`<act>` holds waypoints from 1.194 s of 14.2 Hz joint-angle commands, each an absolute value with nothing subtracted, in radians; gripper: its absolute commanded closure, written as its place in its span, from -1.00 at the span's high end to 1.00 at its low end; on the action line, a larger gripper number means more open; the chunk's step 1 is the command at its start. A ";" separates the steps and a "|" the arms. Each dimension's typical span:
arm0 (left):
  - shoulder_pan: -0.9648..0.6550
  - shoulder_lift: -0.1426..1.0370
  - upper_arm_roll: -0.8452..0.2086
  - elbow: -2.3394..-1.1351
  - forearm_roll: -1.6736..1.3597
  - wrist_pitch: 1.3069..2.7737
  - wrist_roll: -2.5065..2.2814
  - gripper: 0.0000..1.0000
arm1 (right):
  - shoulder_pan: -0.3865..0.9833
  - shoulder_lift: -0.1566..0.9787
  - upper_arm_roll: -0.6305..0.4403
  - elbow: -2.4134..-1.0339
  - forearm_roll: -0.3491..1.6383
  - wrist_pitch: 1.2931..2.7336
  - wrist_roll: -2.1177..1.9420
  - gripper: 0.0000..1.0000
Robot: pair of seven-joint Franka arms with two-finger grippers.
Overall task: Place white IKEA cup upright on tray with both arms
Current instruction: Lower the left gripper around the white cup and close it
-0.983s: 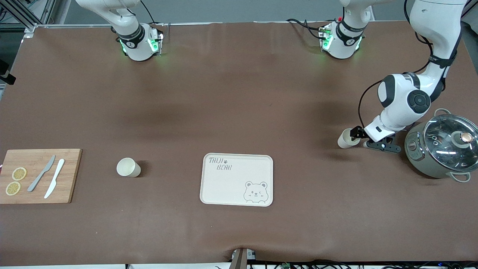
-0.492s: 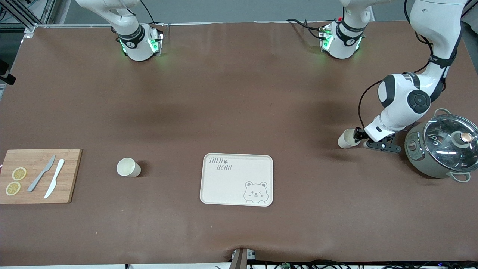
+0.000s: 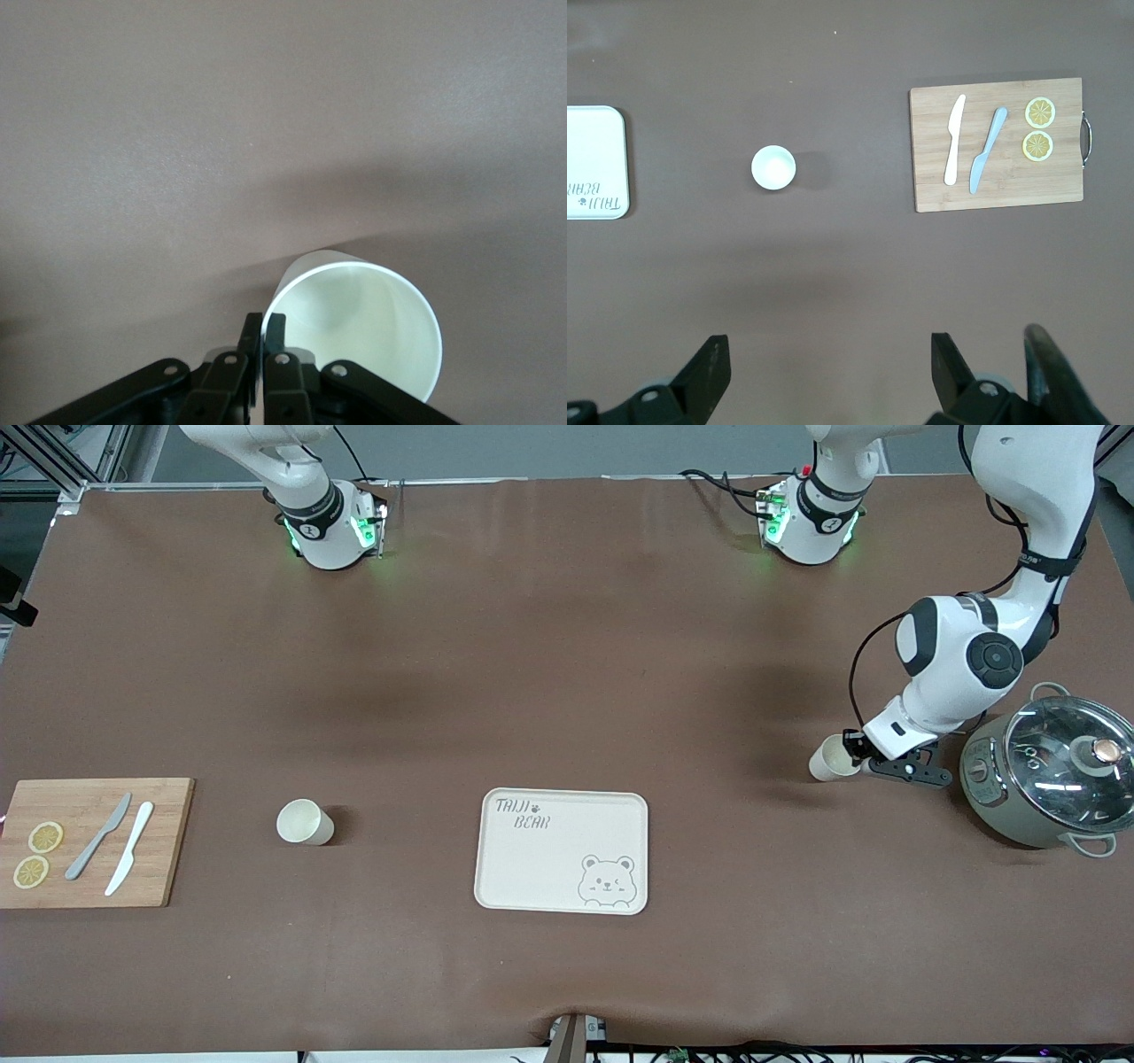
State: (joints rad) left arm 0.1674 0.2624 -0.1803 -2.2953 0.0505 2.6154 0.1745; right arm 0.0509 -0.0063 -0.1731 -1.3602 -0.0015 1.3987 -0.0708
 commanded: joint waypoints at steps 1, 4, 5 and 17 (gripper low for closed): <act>0.172 0.247 -0.178 -2.315 0.074 2.612 0.160 -1.00 | 0.055 -0.005 -0.173 -1.358 -0.008 1.402 -0.063 1.00; 0.170 0.245 -0.178 -2.315 0.074 2.606 0.146 -1.00 | 0.055 -0.005 -0.173 -1.358 -0.008 1.402 -0.064 1.00; 0.169 0.245 -0.178 -2.316 0.074 2.606 0.144 -1.00 | 0.055 -0.005 -0.173 -1.358 -0.008 1.402 -0.064 1.00; 0.169 0.094 -0.241 -2.097 0.072 2.157 0.040 -1.00 | 0.055 -0.005 -0.173 -1.358 -0.008 1.402 -0.064 1.00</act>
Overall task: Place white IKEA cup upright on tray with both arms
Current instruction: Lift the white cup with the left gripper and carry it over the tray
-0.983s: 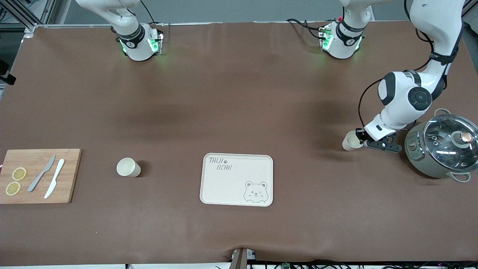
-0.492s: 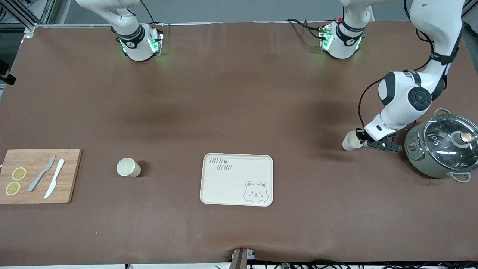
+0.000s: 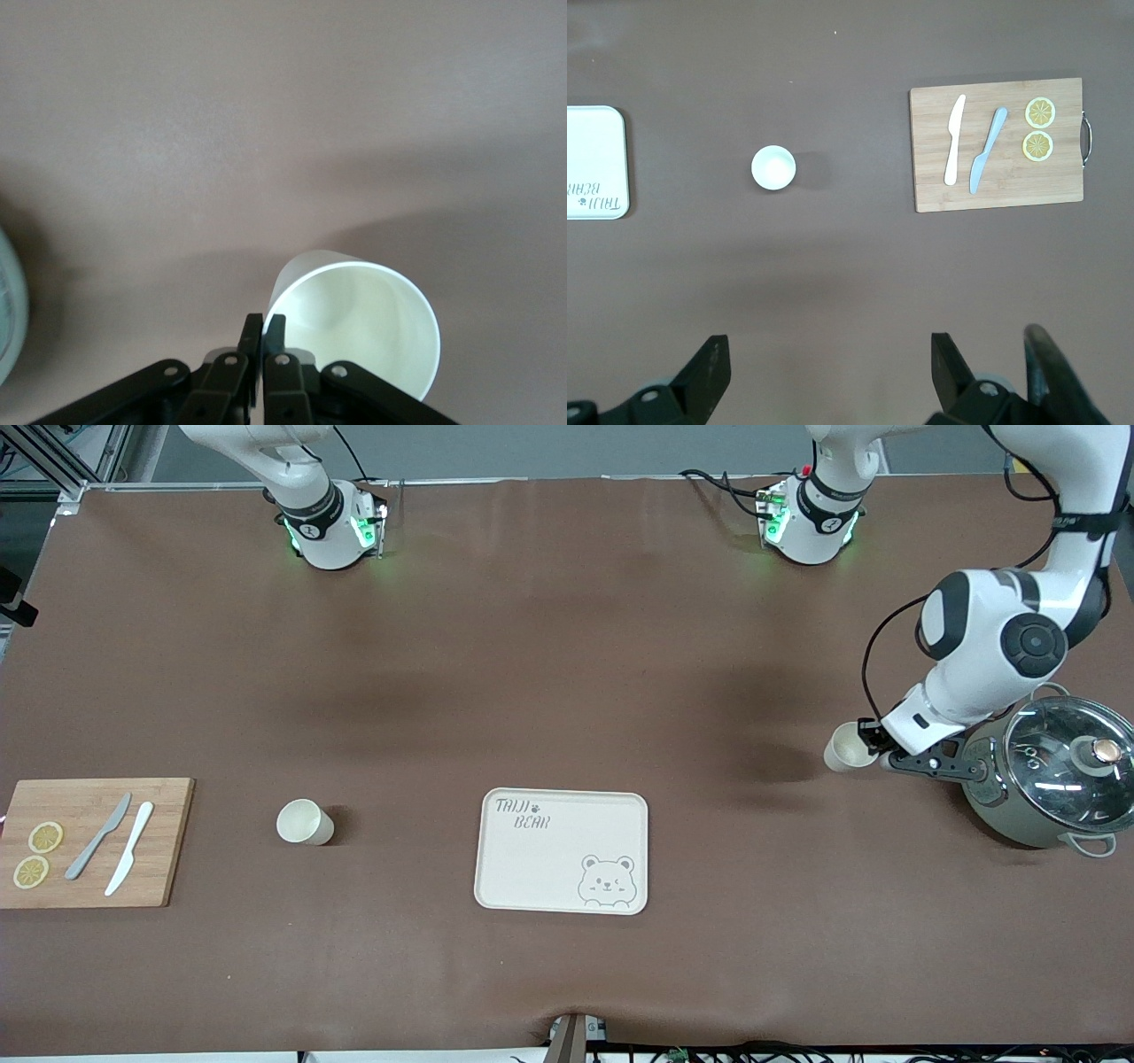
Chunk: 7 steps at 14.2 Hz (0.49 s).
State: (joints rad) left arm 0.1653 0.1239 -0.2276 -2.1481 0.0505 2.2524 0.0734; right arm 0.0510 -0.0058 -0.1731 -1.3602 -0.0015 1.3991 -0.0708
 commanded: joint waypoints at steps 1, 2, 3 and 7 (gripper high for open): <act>0.169 0.086 -0.242 -2.074 0.071 2.122 0.035 -1.00 | 0.055 -0.005 -0.173 -1.358 -0.008 1.402 -0.064 1.00; 0.169 0.072 -0.251 -2.044 0.068 2.080 0.032 -1.00 | 0.055 -0.005 -0.173 -1.358 -0.008 1.402 -0.064 1.00; 0.169 0.066 -0.253 -2.025 0.063 2.050 0.031 -1.00 | 0.055 -0.005 -0.173 -1.358 -0.008 1.402 -0.064 1.00; 0.169 0.048 -0.270 -1.953 0.058 1.951 0.009 -1.00 | 0.055 -0.005 -0.173 -1.358 -0.008 1.404 -0.064 1.00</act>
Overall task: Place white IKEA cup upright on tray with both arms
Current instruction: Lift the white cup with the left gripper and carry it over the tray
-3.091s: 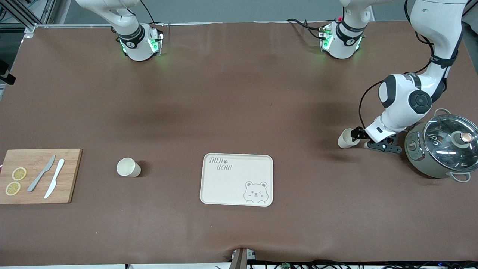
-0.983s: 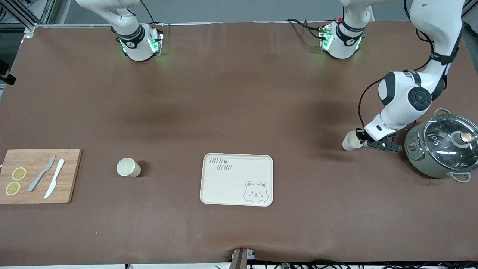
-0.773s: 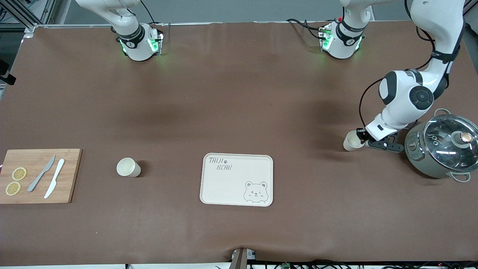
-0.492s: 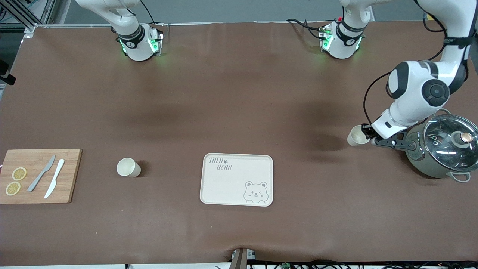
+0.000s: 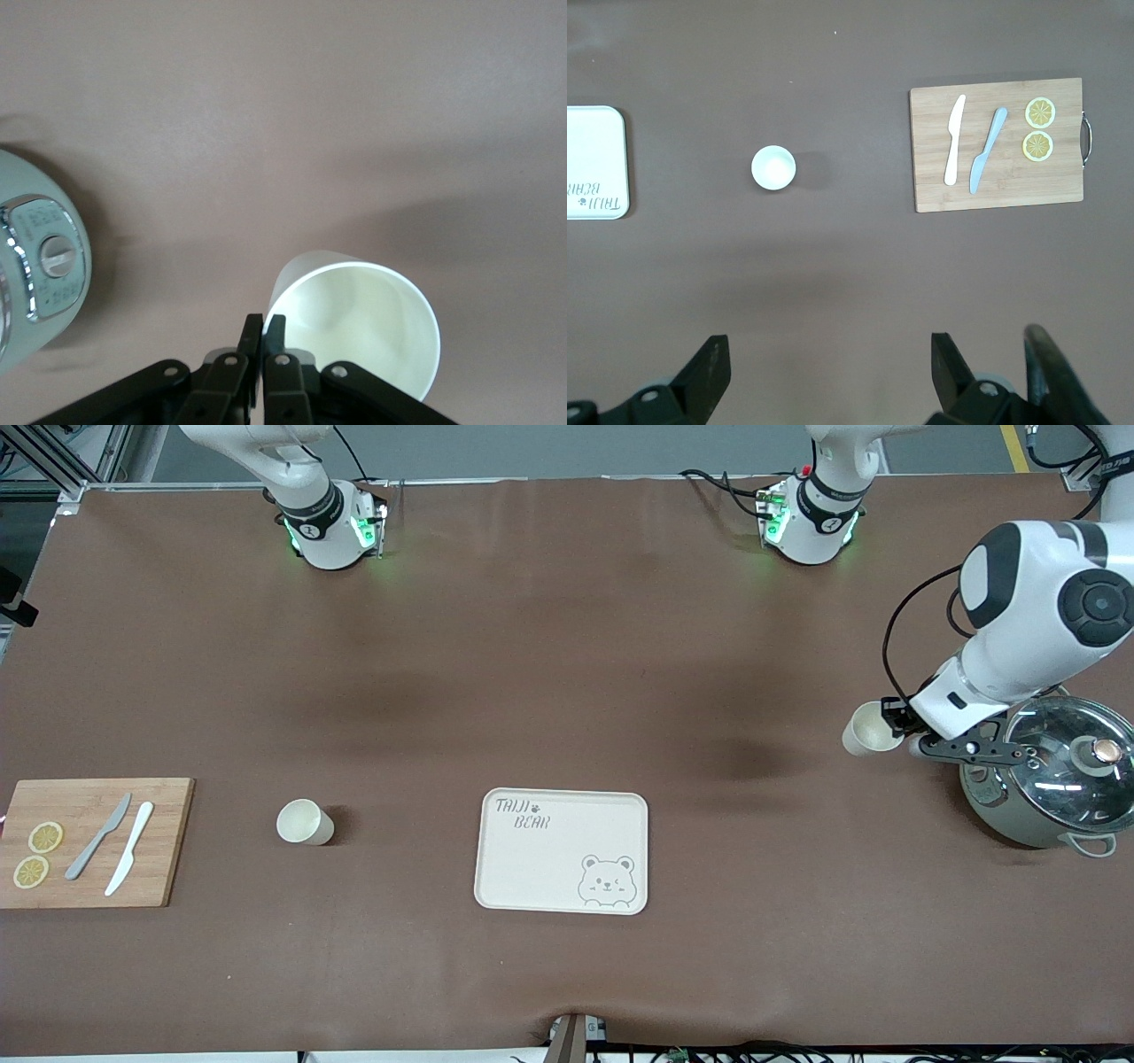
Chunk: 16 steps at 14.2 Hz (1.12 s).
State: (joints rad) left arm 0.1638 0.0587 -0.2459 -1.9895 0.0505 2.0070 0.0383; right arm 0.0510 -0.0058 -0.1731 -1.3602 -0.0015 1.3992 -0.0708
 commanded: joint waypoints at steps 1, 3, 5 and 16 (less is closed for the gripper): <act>0.172 0.040 -0.276 -1.942 0.058 1.938 0.008 -1.00 | 0.055 -0.005 -0.173 -1.358 -0.008 1.404 -0.063 1.00; 0.170 0.035 -0.276 -1.916 0.058 1.913 -0.003 -1.00 | 0.055 -0.005 -0.173 -1.358 -0.008 1.404 -0.064 1.00; 0.170 0.035 -0.281 -1.884 0.048 1.887 -0.015 -1.00 | 0.055 -0.005 -0.173 -1.358 -0.008 1.404 -0.064 1.00; 0.160 0.100 -0.440 -1.757 0.040 1.868 -0.285 -1.00 | 0.057 -0.003 -0.173 -1.358 -0.008 1.404 -0.064 1.00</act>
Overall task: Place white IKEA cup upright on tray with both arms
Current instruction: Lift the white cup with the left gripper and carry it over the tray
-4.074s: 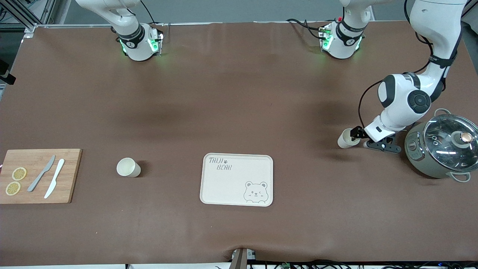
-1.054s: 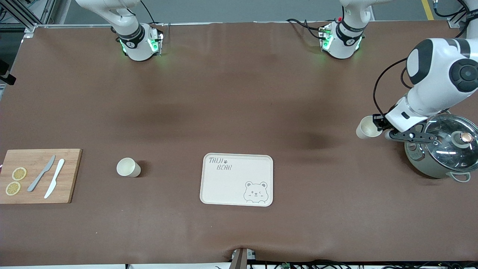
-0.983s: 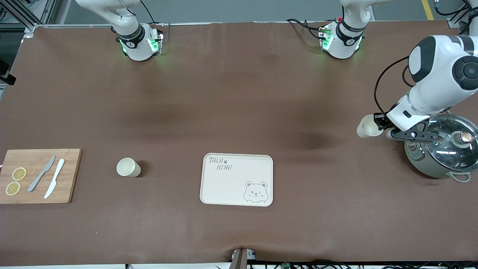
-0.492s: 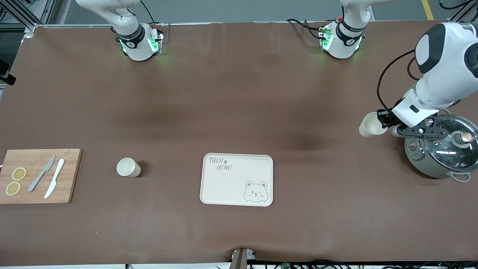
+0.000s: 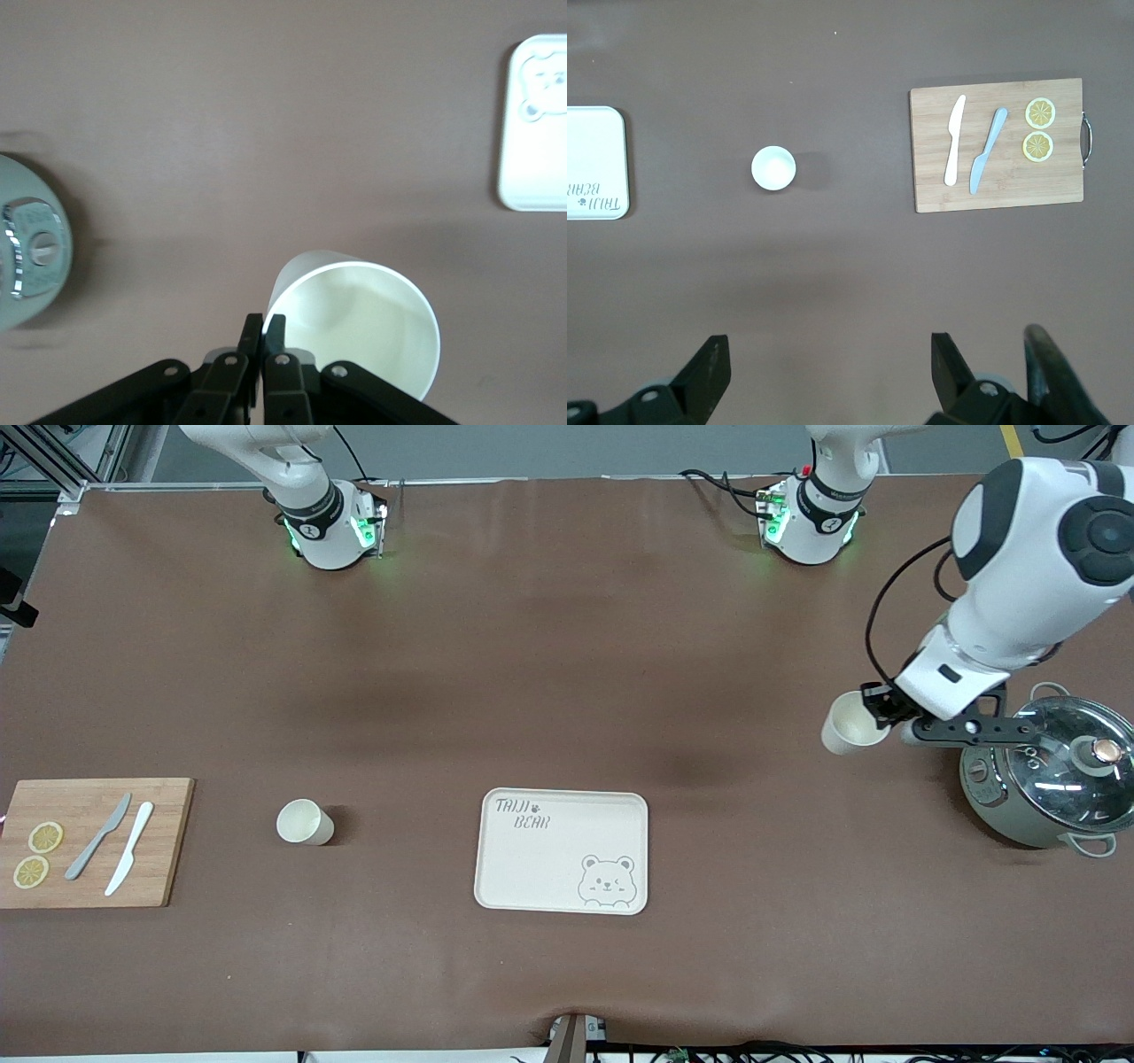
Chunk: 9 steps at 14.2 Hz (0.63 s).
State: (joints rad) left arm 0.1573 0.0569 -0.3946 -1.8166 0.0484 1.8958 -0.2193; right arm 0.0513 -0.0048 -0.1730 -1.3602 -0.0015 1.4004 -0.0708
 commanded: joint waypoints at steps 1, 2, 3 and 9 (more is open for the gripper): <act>0.158 0.109 -0.462 -1.746 0.040 1.868 -0.319 -1.00 | 0.057 -0.003 -0.173 -1.358 -0.008 1.404 -0.064 1.00; 0.147 0.126 -0.480 -1.729 0.043 1.868 -0.362 -1.00 | 0.057 -0.003 -0.173 -1.358 -0.008 1.404 -0.064 1.00; 0.128 0.146 -0.489 -1.704 0.048 1.868 -0.397 -1.00 | 0.057 -0.003 -0.173 -1.358 -0.008 1.404 -0.064 1.00; -0.053 0.285 -0.488 -1.565 0.080 1.818 -0.596 -1.00 | 0.057 -0.003 -0.173 -1.358 -0.008 1.405 -0.063 1.00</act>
